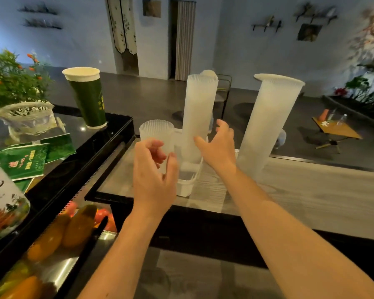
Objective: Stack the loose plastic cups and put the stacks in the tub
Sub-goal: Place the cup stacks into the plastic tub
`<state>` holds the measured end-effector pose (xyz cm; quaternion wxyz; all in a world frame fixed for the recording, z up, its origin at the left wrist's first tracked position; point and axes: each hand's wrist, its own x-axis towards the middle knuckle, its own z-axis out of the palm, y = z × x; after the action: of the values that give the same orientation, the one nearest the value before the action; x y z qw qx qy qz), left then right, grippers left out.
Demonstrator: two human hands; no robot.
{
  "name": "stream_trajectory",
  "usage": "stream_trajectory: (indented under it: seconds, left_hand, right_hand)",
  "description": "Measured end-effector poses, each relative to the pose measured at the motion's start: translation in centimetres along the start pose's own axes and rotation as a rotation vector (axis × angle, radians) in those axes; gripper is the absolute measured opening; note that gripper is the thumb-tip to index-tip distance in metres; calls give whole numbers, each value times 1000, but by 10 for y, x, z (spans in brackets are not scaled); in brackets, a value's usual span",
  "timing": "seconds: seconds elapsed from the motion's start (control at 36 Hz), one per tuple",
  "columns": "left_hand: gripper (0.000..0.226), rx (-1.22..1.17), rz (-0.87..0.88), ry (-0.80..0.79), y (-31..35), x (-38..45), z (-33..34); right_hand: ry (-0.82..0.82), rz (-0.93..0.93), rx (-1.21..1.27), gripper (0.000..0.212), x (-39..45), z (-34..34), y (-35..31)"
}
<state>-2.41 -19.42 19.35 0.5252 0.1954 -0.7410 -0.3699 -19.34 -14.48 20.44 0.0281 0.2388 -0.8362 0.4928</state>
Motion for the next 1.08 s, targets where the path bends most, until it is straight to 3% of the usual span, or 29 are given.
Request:
stream_trajectory:
  seconds: [0.11, 0.25, 0.39, 0.47, 0.53, 0.58, 0.64, 0.72, 0.83, 0.89, 1.08]
  left_hand:
    - [19, -222, -129, -235, 27, -4, 44]
    - [31, -406, -360, -296, 35, -3, 107]
    - [97, -374, -504, -455, 54, 8, 163]
    - [112, -336, -483, -516, 53, 18, 186]
    - [112, -358, -536, -586, 51, 24, 197]
    - [93, -410, -574, -617, 51, 26, 204]
    - [80, -362, -490, -655, 48, 25, 204]
    - [87, -205, -288, -656, 41, 19, 194]
    - [63, -126, -182, -578, 39, 14, 174]
    - [67, -97, -103, -546, 39, 14, 159]
    - [88, -125, -120, -317, 45, 30, 106]
  right_hand:
    - [186, -117, 123, 62, -33, -33, -4]
    - [335, -153, 209, 45, -48, -77, 8]
    - [469, -100, 206, 47, -38, -105, 27]
    - [531, -36, 196, 57, -26, -113, 38]
    - [480, 7, 206, 70, -21, -117, 44]
    - [357, 71, 201, 83, -16, -120, 50]
    - [218, 153, 254, 88, -14, -120, 56]
    - [70, 206, 354, 81, -15, -111, 62]
    - [79, 195, 382, 75, -23, -97, 61]
    - [84, 141, 380, 74, -27, -91, 53]
    - [41, -24, 455, 76, -36, -74, 5]
